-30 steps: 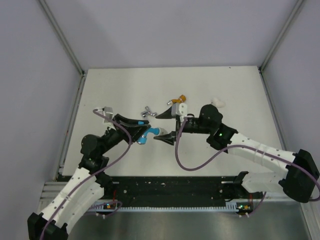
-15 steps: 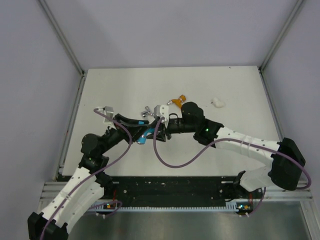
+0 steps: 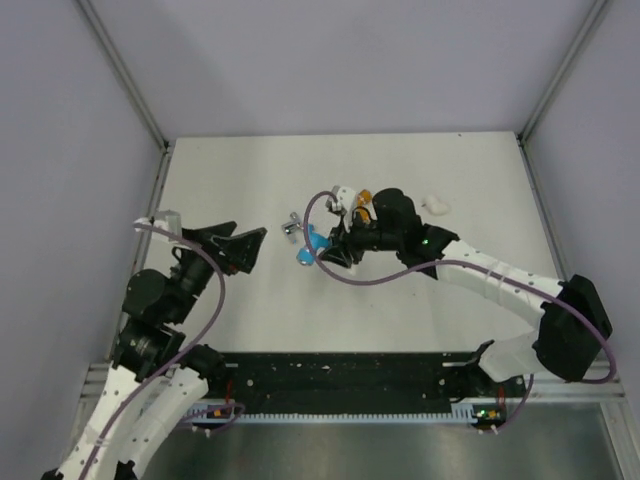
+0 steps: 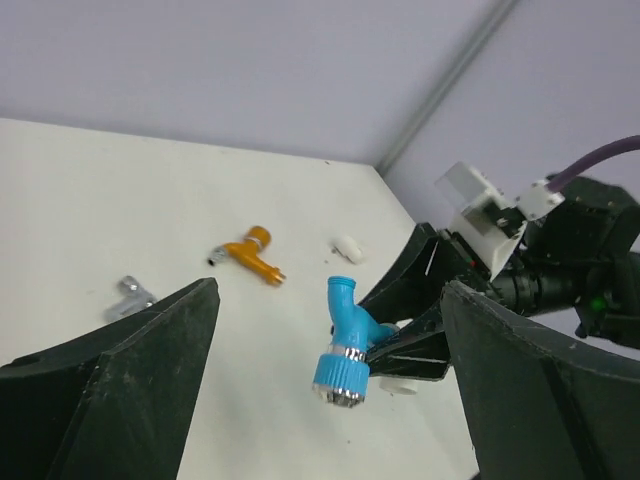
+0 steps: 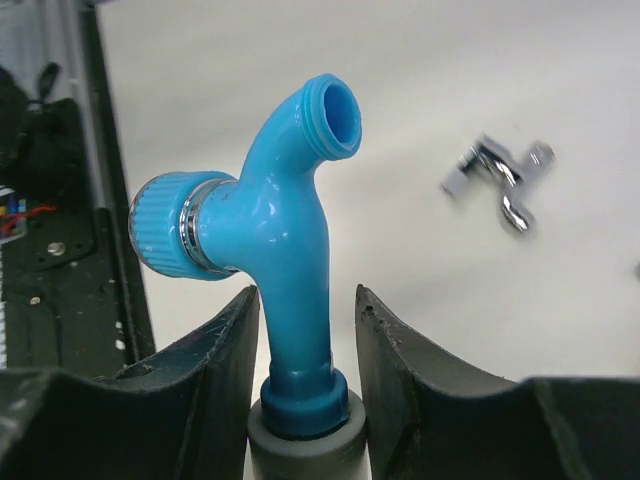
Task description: Install the water faucets
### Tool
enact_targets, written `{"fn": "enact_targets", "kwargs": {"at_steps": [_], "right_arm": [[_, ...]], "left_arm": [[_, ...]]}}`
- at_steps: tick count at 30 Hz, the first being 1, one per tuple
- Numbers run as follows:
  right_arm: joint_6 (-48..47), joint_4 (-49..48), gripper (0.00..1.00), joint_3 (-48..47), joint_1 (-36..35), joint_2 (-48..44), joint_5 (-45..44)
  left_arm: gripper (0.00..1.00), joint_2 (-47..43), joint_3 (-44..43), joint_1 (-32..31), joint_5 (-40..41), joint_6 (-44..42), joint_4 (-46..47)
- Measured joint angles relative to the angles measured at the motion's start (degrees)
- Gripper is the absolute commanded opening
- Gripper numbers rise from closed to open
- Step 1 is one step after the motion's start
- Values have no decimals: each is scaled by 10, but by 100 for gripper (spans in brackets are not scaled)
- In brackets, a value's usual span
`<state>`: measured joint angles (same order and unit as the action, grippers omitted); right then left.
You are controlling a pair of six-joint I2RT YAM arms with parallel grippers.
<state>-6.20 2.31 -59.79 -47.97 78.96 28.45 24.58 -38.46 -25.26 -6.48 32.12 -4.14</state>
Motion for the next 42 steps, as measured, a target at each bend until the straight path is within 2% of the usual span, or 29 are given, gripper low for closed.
{"fn": "enact_targets", "kwargs": {"at_steps": [6, 13, 16, 20, 25, 29, 30, 31, 33, 37, 38, 39, 42], "right_arm": [[89, 59, 0, 43, 126, -1, -67], [185, 142, 0, 89, 319, -57, -196], [209, 154, 0, 108, 401, -78, -241], [219, 157, 0, 125, 475, -50, -291], [224, 151, 0, 150, 555, 25, -278], [232, 140, 0, 162, 586, 72, -280], [232, 123, 4, 161, 590, 79, -278], [233, 117, 13, 154, 592, 87, -276], [234, 103, 43, 142, 598, 101, -272], [243, 91, 65, 139, 602, 106, -268], [245, 91, 74, 140, 602, 102, -266], [248, 96, 98, 144, 603, 95, -266], [254, 125, 99, 163, 603, 43, -270]], "left_arm": [[99, -8, -112, 0, 133, -72, -165], [99, -63, -58, 0, 240, -139, -278], [99, -110, -24, 0, 273, -160, -290], [99, -128, -14, 0, 288, -178, -288], [99, -141, 8, 0, 330, -188, -280], [99, -142, 11, 1, 369, -188, -278], [99, -142, 11, 1, 376, -188, -277], [99, -142, 11, 2, 385, -188, -275], [99, -143, 11, 5, 398, -188, -271], [99, -143, 11, 12, 407, -187, -263], [99, -144, 11, 13, 407, -187, -263], [99, -145, 11, 16, 409, -186, -263], [99, -161, 11, 24, 418, -185, -263]]}}
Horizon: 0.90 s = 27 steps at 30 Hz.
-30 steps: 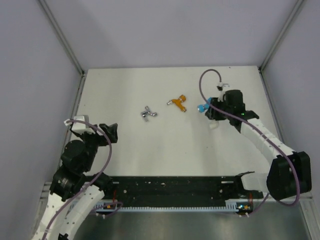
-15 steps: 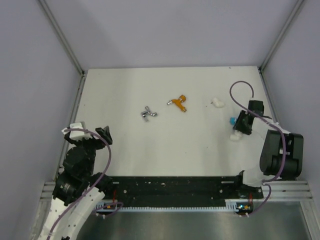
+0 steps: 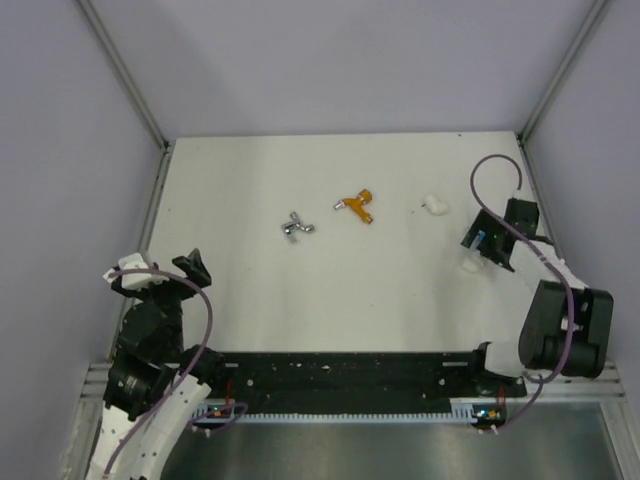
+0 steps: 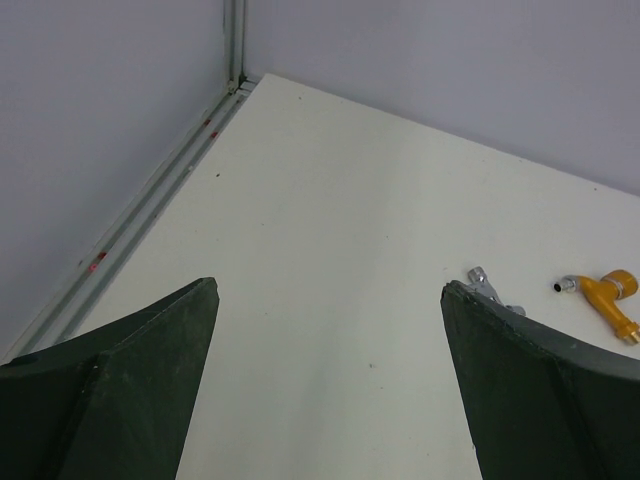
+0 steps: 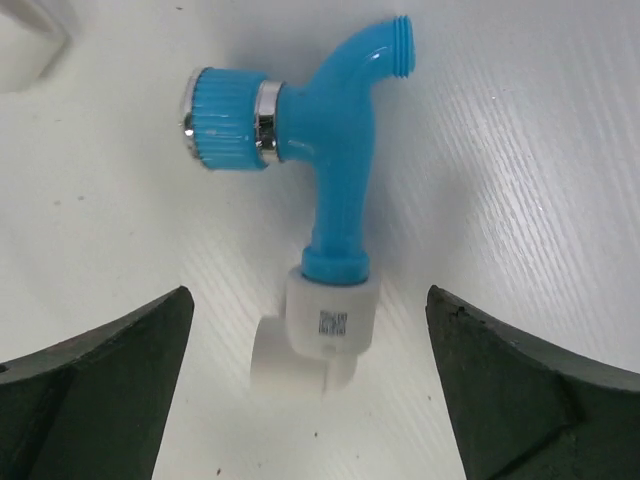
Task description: Install the water faucets
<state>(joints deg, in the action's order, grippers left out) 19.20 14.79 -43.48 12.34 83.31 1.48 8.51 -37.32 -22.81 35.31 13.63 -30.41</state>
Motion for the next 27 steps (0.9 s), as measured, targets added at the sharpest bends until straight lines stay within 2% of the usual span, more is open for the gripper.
{"fn": "enact_targets", "kwargs": {"at_steps": [8, 10, 16, 22, 27], "right_arm": [[5, 57, 99, -2, 1, -279, 10], [5, 65, 99, -4, 1, -374, 19], [-12, 76, 99, -27, 1, -572, 27], [-32, 77, 99, -40, 1, -691, 27], [-31, 73, 99, -37, -2, -715, 28]], "left_arm": [[99, -61, -19, 6, 36, 0, 0], [99, -68, -34, 6, 36, 0, -1], [99, -76, -85, 6, 31, -9, -5], [99, -81, -109, 7, 4, -21, -9], [99, -81, -141, 7, -9, -29, -29]]}}
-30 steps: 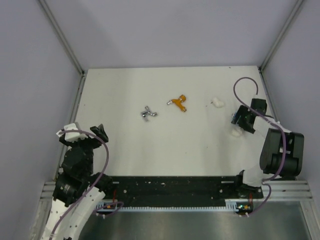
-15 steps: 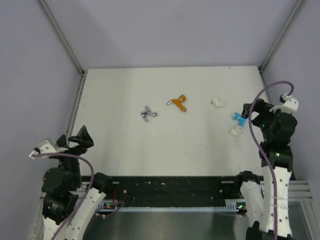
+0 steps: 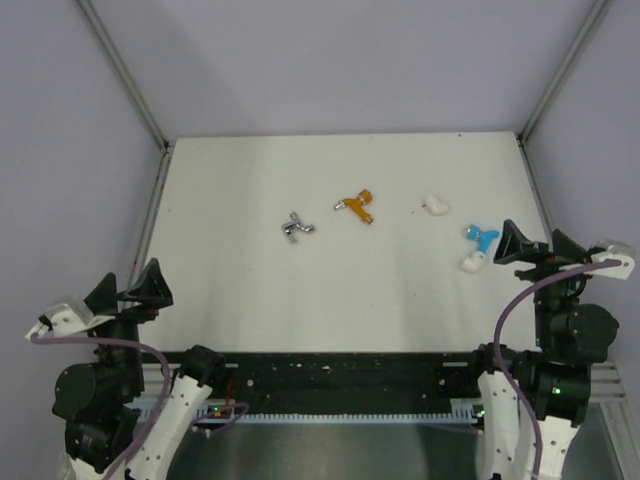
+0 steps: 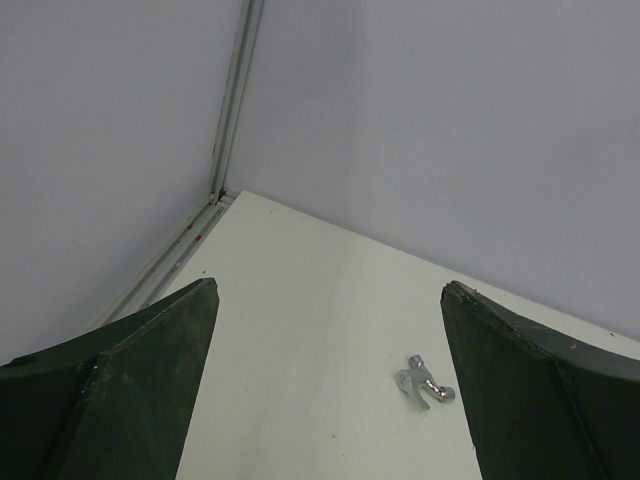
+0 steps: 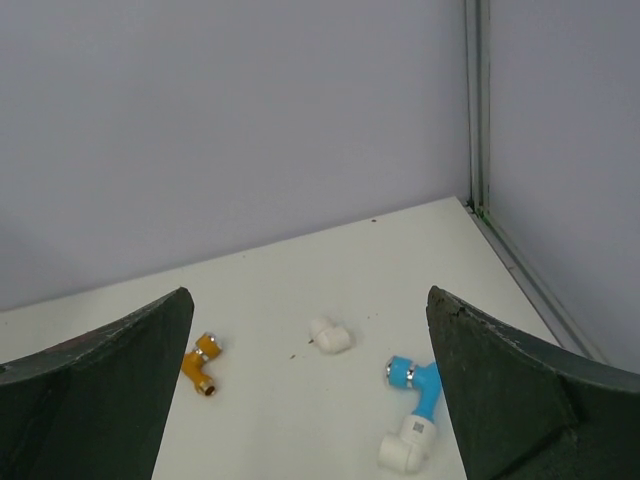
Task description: Install the water faucets
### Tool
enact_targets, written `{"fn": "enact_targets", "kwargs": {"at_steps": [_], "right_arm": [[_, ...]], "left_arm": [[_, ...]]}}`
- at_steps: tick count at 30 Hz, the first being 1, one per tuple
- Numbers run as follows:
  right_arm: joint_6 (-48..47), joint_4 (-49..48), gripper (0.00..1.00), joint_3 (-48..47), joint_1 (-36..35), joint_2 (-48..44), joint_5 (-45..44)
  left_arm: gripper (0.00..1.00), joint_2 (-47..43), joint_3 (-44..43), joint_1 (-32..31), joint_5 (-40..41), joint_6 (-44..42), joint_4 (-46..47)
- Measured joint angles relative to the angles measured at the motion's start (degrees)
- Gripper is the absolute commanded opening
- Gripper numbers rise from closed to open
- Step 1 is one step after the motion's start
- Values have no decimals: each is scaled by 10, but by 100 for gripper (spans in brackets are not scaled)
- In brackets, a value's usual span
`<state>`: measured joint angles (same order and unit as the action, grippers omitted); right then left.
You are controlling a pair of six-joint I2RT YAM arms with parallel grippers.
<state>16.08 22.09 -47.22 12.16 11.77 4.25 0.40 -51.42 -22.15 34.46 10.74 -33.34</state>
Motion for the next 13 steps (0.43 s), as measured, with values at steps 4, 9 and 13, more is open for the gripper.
{"fn": "enact_targets", "kwargs": {"at_steps": [4, 9, 13], "right_arm": [[0, -2, 99, 15, -1, 0, 0], [-5, 0, 99, 29, -7, -1, -1], [-14, -2, 99, 29, -13, -3, -4]], "left_arm": [[99, 0, -6, 0, -6, 0, -8], [99, 0, -6, 0, -12, 0, -16], [99, 0, -7, 0, -12, -2, -16]]}}
